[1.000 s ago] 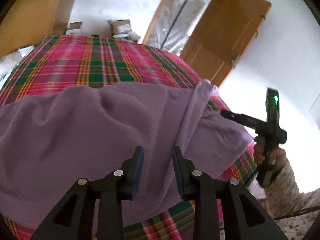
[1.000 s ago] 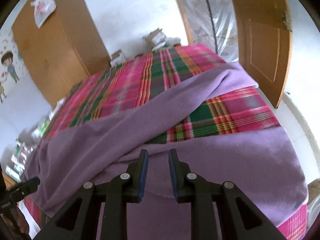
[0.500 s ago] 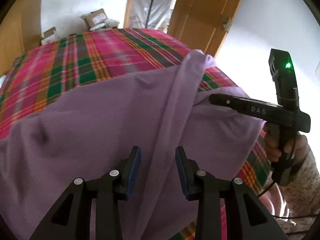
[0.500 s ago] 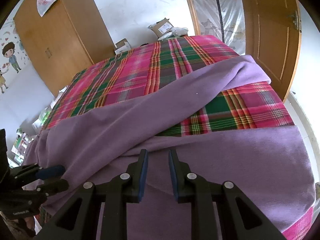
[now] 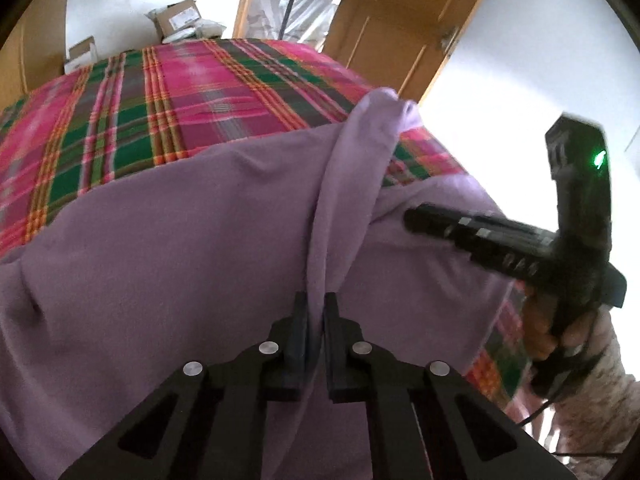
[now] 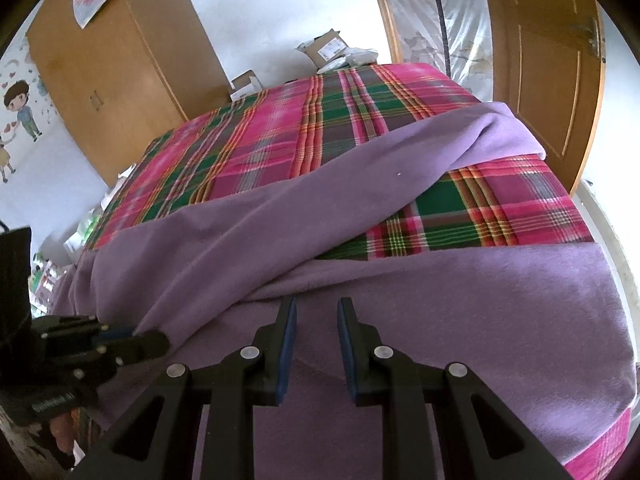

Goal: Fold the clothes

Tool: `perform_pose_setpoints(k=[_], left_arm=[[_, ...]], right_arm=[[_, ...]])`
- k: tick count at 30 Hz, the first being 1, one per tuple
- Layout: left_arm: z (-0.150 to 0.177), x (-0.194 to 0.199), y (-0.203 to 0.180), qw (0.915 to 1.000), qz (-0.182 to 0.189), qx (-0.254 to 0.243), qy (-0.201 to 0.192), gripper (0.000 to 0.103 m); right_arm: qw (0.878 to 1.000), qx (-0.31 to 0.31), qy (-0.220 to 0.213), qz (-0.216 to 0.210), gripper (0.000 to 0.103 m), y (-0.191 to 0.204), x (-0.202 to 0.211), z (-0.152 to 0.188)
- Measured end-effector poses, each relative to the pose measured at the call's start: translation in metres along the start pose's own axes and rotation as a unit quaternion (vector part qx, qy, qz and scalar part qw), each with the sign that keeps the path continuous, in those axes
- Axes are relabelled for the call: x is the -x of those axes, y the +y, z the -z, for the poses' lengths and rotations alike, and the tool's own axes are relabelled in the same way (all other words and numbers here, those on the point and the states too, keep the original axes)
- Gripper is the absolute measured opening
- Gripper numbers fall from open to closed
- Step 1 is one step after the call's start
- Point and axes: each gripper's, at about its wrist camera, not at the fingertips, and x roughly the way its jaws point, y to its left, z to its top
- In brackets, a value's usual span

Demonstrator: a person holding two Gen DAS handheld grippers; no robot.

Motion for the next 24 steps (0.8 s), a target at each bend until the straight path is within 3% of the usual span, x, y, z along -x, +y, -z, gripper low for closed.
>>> perform_pose_setpoints(k=[8,15,22,24], left_arm=[[-0.027,0.050,0.009,0.9922,0.036,0.035,-0.114,0.005],[-0.044,0.081,-0.006,0.9813,0.061,0.010,-0.182,0.005],[-0.035,0.050,-0.002,0.9933,0.034,0.004,-0.110,0.005],[-0.031,0.042,-0.001,0.9949,0.042,0.007,-0.091,0.015]], right_arm=[[1.000,0.027,0.006,-0.001,0.021,0.013,-0.007,0.001],[0.998,0.058,0.006,0.007,0.021,0.033,-0.027,-0.012],[0.999,0.030,0.004,-0.011,0.021,0.026,-0.027,-0.014],[1.000,0.026,0.002,-0.012,0.021,0.024,-0.026,-0.013]])
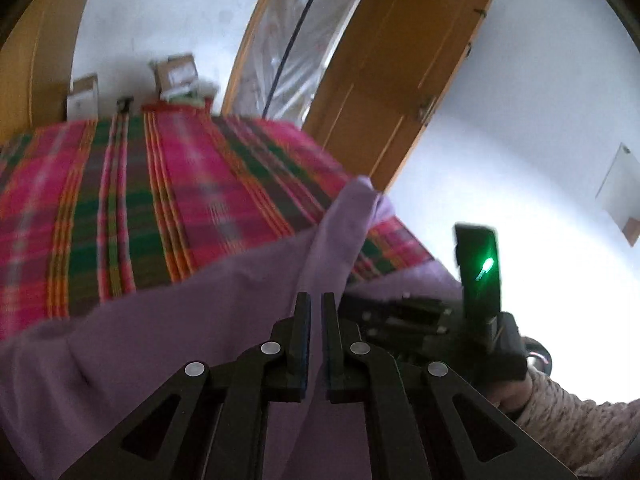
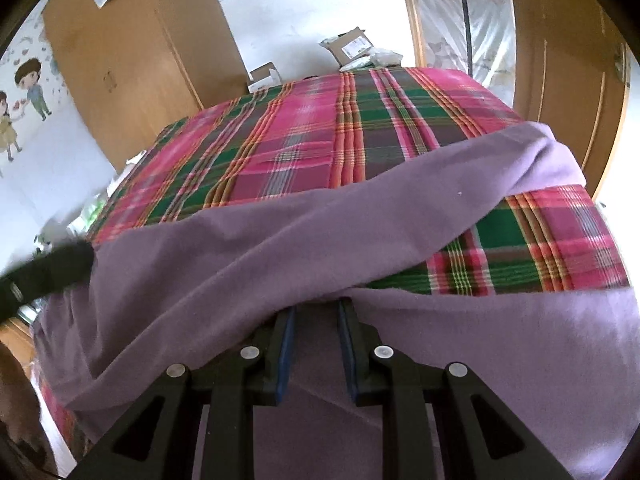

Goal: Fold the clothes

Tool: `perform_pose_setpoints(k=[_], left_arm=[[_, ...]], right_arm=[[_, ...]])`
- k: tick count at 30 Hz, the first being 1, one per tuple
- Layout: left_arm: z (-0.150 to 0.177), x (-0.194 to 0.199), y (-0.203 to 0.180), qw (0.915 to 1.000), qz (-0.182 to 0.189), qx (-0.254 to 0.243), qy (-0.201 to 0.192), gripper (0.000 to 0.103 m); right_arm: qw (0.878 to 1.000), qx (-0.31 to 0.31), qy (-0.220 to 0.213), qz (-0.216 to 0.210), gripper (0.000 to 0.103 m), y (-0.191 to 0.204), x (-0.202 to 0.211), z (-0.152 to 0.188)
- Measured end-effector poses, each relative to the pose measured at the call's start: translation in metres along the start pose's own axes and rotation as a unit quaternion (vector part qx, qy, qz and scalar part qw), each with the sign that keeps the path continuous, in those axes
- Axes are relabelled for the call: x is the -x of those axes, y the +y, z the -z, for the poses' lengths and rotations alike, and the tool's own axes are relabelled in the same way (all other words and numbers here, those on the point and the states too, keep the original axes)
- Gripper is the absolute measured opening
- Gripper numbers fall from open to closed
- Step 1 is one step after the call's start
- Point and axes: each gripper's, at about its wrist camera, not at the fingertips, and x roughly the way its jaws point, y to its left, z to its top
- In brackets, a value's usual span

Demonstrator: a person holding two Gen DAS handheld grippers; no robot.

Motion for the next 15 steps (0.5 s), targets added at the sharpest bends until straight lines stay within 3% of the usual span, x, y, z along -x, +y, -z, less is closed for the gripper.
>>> perform_pose_setpoints(k=[6,12,15], left_arm=[[0.016,-0.021,0.003,0.9977,0.005,-0.001,0.068,0.039],[0.033,-0.036,0.006,0.9901,-0.071,-0.003,0.121,0.039],[0.041,-0.042,0.001,0.9866,-0.091,-0.022,0.134,0.039]], right_arm=[[1.000,-0.005,-0.002,-0.005,0.021,-0.002,0.003,0.001],[1.000,0.001,0.001,-0.004,0.021,-0.003,0.004,0.003],[1.000,0.001,0.000,-0.005,0.021,-0.002,0.004,0.002]])
